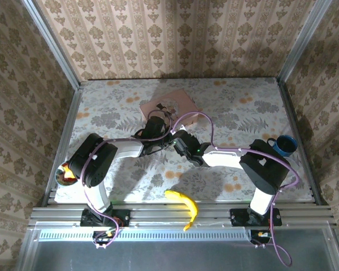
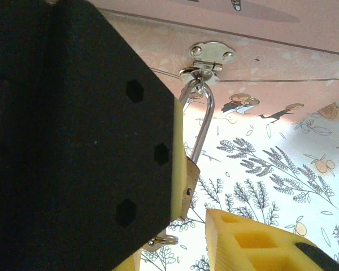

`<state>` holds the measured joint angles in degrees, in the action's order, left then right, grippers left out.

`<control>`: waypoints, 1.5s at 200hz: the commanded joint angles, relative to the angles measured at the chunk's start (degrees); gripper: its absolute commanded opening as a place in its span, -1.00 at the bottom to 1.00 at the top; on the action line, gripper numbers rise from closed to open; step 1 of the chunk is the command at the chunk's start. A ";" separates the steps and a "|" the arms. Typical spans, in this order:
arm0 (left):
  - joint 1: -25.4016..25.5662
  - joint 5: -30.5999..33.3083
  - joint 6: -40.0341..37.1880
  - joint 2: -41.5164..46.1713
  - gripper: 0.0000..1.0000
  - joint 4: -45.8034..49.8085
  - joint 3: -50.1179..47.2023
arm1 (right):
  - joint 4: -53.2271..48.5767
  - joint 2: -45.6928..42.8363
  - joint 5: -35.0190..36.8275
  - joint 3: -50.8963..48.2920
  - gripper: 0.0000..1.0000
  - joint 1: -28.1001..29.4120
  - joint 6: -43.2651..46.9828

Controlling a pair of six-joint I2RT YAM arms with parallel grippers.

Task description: Unlock a padlock with a key

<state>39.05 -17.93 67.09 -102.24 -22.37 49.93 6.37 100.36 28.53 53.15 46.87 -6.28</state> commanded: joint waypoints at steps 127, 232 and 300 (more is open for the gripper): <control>0.89 -4.28 2.08 0.46 -1.00 -1.28 -0.09 | 11.11 -1.00 -23.16 -8.06 -1.00 -10.58 -22.87; 0.94 -4.13 2.71 0.37 -1.00 -2.38 -1.04 | 35.69 1.66 -52.18 -14.18 -1.00 -24.23 -44.28; 0.71 -3.96 2.88 0.46 -1.00 -2.50 -1.50 | 56.19 11.48 -58.46 -15.93 -1.00 -27.53 -60.02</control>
<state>39.27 -17.23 69.47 -102.50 -25.54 49.47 51.81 108.44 -34.76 37.56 22.22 -57.69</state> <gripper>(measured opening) 0.063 0.042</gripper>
